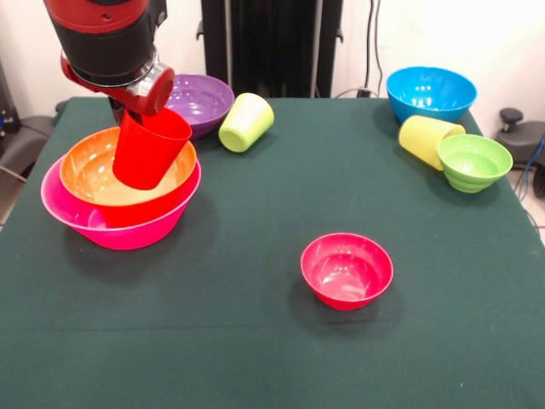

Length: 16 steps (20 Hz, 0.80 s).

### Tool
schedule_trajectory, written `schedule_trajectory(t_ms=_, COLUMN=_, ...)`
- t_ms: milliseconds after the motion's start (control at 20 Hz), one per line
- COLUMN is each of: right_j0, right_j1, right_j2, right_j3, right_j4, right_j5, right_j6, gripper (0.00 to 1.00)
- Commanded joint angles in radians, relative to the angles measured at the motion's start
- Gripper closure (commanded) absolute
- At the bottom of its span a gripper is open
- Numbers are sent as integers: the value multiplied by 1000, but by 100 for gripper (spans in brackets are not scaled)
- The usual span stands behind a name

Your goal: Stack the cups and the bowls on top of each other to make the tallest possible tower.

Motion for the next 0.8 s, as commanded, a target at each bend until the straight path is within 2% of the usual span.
schedule_trajectory(t_ms=50, right_j0=-15, right_j1=35, right_j2=113, right_j3=10, right_j4=-71, right_j5=104, right_j6=-305, gripper=100)
schedule_trajectory(t_ms=800, right_j0=-35, right_j1=34, right_j2=145, right_j3=18, right_j4=-99, right_j5=131, right_j6=-313, gripper=100)
